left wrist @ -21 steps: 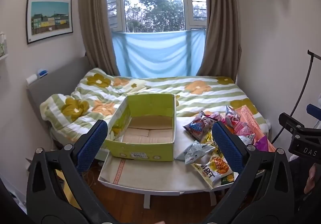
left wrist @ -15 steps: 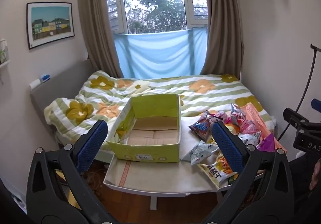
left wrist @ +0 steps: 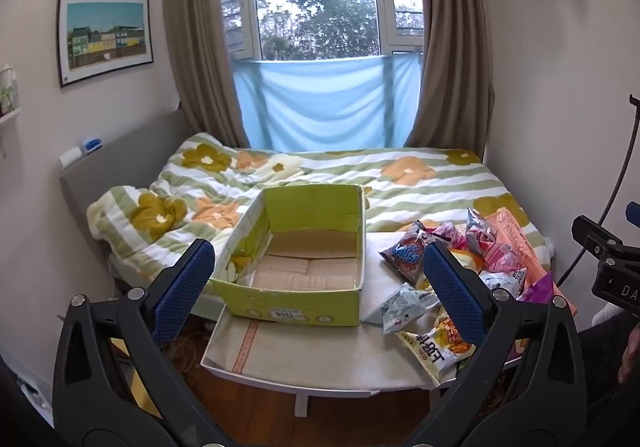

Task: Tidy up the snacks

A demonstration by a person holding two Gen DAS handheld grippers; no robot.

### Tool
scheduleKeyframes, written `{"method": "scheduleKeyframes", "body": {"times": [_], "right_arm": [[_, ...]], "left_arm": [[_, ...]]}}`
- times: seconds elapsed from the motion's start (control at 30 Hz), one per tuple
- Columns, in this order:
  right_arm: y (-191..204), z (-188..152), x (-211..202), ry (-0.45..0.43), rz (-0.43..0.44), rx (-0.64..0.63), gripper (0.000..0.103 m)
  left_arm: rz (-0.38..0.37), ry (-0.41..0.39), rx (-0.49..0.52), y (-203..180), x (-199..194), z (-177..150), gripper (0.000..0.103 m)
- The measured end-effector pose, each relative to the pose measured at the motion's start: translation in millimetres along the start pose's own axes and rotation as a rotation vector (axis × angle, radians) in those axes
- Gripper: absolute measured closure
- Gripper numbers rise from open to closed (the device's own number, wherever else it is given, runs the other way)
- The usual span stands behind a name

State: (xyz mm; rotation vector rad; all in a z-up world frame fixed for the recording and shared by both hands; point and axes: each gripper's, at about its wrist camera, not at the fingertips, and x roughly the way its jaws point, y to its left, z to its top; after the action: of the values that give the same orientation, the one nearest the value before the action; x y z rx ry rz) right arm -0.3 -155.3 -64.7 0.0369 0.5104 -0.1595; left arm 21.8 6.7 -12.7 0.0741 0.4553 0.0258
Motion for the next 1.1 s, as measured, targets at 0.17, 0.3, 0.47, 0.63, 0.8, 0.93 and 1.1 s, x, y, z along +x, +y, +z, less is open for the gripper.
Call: {"method": "scheduleKeyframes", "body": {"times": [0.17, 0.3, 0.47, 0.63, 0.8, 0.93, 1.1], "right_arm": [[-0.5, 1.9, 1.0, 0.002, -0.004, 0.003, 0.0], [-1.2, 2.9, 2.2, 0.004, -0.004, 0.007, 0.0], [-2.5, 3.4, 4.0, 0.009, -0.006, 0.006, 0.0], [0.5, 2.7, 4.9, 0.017, -0.011, 0.0, 0.0], [1.2, 2.6, 4.5, 0.017, -0.011, -0.001, 0.0], [2.7, 2.0, 3.6, 0.018, -0.011, -0.002, 0.0], [2.2, 2.4, 3.9, 0.017, -0.01, -0.001, 0.0]], "left_arm": [[-0.025, 0.006, -0.011, 1.3, 4.7, 0.8, 0.0], [-0.029, 0.004, -0.016, 3.5, 6.2, -0.4, 0.0], [-0.028, -0.002, -0.009, 2.6, 7.1, 1.1, 0.0], [-0.041, 0.0, -0.013, 0.2, 8.5, 2.5, 0.0], [-0.055, 0.004, -0.032, 3.3, 9.3, 1.6, 0.0], [-0.067, 0.003, -0.056, 5.7, 8.9, 1.0, 0.0], [-0.065, 0.008, -0.064, 7.8, 9.5, 2.3, 0.0]]}}
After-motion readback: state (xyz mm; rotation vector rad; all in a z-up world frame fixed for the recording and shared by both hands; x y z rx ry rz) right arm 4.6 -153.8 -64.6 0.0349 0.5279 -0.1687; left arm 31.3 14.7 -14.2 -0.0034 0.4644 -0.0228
